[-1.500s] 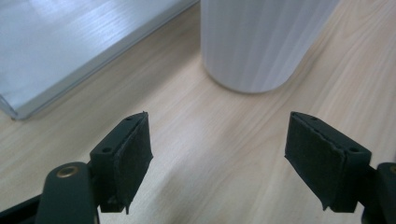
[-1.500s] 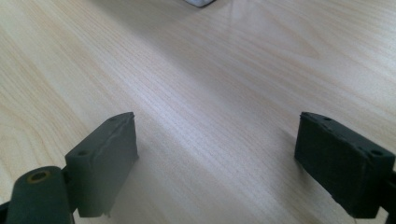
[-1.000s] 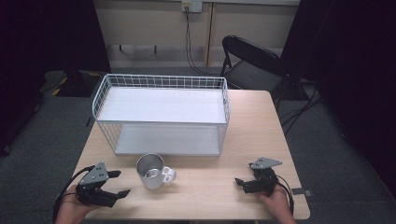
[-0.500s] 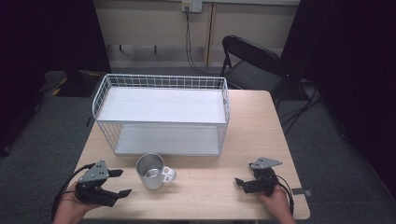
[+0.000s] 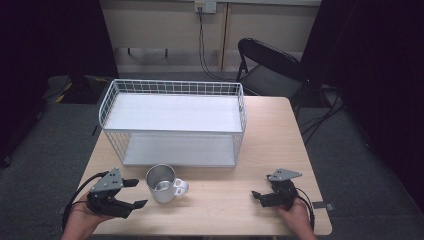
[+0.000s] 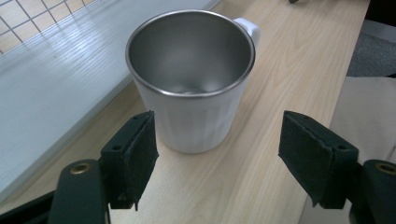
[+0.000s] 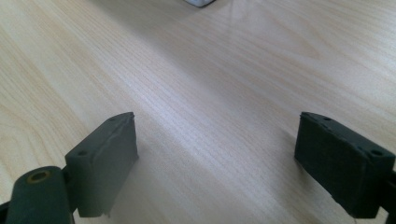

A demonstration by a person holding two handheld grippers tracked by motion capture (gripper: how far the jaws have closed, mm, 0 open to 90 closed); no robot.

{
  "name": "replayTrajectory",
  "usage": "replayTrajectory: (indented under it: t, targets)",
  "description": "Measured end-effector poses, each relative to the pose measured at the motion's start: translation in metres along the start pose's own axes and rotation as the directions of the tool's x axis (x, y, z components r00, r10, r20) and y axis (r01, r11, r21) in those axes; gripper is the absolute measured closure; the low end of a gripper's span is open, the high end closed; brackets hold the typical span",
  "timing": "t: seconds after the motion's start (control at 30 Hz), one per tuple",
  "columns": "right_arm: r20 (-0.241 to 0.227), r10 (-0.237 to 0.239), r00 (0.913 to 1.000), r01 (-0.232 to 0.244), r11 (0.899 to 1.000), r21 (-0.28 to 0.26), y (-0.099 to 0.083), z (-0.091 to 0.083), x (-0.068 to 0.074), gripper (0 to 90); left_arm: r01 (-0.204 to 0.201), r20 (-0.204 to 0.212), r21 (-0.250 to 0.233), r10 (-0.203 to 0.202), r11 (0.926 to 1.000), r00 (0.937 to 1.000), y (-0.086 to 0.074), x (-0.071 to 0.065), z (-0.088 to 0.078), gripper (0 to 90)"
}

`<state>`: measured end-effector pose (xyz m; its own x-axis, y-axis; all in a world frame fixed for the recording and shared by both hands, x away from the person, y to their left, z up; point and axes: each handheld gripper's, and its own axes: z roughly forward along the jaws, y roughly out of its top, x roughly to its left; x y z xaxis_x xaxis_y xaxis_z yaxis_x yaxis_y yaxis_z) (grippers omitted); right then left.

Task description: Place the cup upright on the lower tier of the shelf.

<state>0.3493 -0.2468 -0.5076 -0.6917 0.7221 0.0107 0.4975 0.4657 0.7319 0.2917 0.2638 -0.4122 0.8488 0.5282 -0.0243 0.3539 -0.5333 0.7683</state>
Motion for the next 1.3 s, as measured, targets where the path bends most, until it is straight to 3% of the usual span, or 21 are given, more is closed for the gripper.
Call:
replayTrajectory:
  t: [0.9, 1.3]
  targets:
    - [0.000, 0.000, 1.0000, 0.000, 1.000, 0.000, 0.000, 0.000, 0.000, 12.2, -0.063, 0.035, -0.014, 0.063, 0.9979, 0.9974, 0.031, -0.007, 0.013, 28.9]
    - [0.000, 0.000, 1.0000, 0.000, 1.000, 0.000, 0.000, 0.000, 0.000, 12.1, -0.083, 0.055, 0.028, 0.081, 0.9962, 0.9952, 0.031, -0.010, 0.031, 30.9]
